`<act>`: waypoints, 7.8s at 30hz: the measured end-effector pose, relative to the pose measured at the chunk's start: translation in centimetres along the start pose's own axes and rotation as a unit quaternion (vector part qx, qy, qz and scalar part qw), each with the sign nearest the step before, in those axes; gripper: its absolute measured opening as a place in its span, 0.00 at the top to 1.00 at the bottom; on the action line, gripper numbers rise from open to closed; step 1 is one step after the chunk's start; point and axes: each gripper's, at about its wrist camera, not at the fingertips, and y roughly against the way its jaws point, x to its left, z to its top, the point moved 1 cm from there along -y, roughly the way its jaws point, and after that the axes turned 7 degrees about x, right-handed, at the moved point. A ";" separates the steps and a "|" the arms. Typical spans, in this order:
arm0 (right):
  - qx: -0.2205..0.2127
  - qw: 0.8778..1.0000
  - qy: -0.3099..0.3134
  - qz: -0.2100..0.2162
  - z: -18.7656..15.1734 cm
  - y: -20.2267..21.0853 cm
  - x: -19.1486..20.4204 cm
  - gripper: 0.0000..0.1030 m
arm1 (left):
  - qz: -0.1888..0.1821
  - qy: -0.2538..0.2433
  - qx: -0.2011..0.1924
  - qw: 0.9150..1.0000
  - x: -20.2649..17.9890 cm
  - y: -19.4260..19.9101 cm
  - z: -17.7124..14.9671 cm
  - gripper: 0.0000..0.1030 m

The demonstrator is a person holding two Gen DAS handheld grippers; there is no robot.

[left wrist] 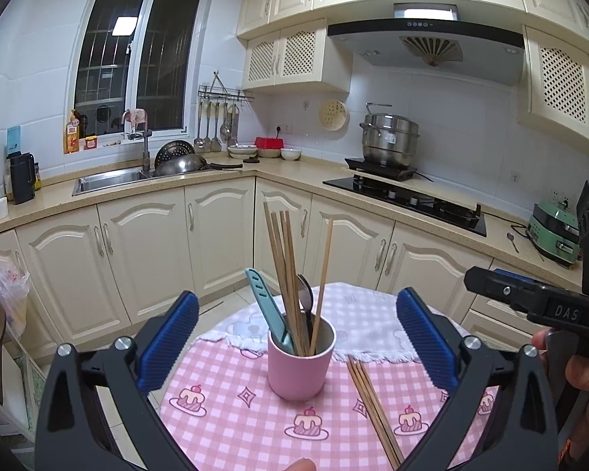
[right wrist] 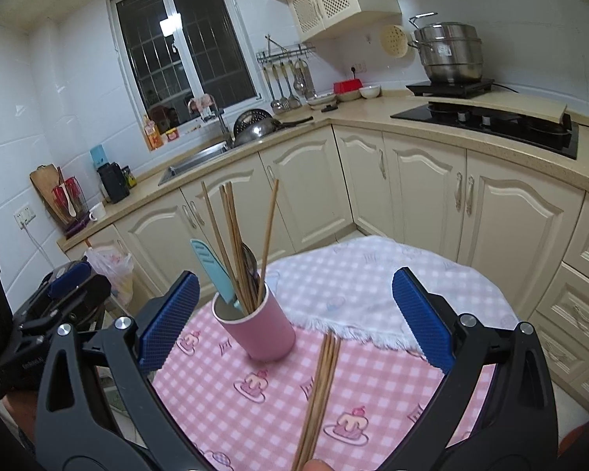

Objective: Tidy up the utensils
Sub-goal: 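Move both open grippers back down over the remaining chopsticks, then grasp one chopstick each with the left and right grippers and lift, then carry both chopsticks above the pink cup and lower them in, then move both open grippers back down over the last two chopsticks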

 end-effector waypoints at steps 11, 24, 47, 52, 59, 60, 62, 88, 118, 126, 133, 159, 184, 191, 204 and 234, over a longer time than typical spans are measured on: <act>0.086 0.996 0.007 -0.024 -2.4 -1.9 -1.3 0.06 | -0.011 0.008 0.062 0.998 -0.7 -1.7 -2.0 0.04; 0.240 0.969 0.043 -0.046 -9.2 -9.4 -1.9 0.06 | 0.000 0.006 0.144 0.990 -1.1 -5.7 -6.4 0.04; 0.307 0.948 0.062 -0.065 -12.4 -13.5 -4.7 0.33 | 0.018 -0.007 0.233 0.972 -1.8 -11.0 -11.0 0.04; 0.309 0.947 0.071 -0.059 -12.3 -13.2 -5.1 0.42 | 0.021 -0.017 0.268 0.963 -3.1 -13.3 -12.3 0.04; 0.312 0.945 0.085 -0.042 -12.3 -13.0 -5.6 0.43 | 0.031 -0.034 0.315 0.948 -5.6 -16.9 -13.5 0.04; 0.311 0.946 0.086 -0.043 -12.2 -13.0 -5.7 0.44 | 0.034 -0.034 0.319 0.946 -5.8 -17.2 -13.7 0.04; 0.309 0.947 0.084 -0.040 -12.2 -12.9 -6.1 0.44 | 0.037 -0.027 0.332 0.942 -6.0 -17.9 -13.9 0.04; 0.287 0.955 0.067 -0.033 -12.7 -11.7 -6.9 0.44 | 0.034 -0.002 0.351 0.936 -7.1 -21.5 -13.5 0.04; 0.352 0.928 0.069 -0.096 -10.0 -16.8 -3.7 0.94 | -0.068 -0.073 0.357 0.929 -8.3 -20.7 -13.0 0.95; 0.302 0.953 0.000 -0.008 -9.7 -13.0 -6.2 0.94 | -0.099 -0.051 0.332 0.937 -6.6 -17.3 -13.1 0.95; 0.202 0.977 -0.034 0.051 -8.2 -8.6 -7.2 0.95 | -0.137 -0.046 0.241 0.960 -6.3 -13.1 -10.3 0.95; -0.006 0.990 0.048 0.129 5.5 -4.2 0.2 0.95 | -0.095 0.024 -0.096 0.990 0.4 -7.1 5.7 0.95; -0.051 0.986 0.089 0.129 9.1 -10.3 5.6 0.94 | -0.050 0.059 -0.140 0.987 2.2 -13.1 6.0 0.95; -0.042 0.987 0.098 0.119 8.4 -11.3 5.5 0.94 | -0.047 0.061 -0.131 0.988 2.3 -14.5 4.6 0.95; -0.003 0.992 0.062 0.112 6.8 -12.3 3.0 0.18 | -0.048 0.058 -0.109 0.991 3.5 -13.6 2.7 0.31; 0.029 0.997 -0.043 0.051 3.6 -6.9 -5.9 0.06 | -0.050 0.022 0.001 0.998 0.0 -9.2 0.6 0.06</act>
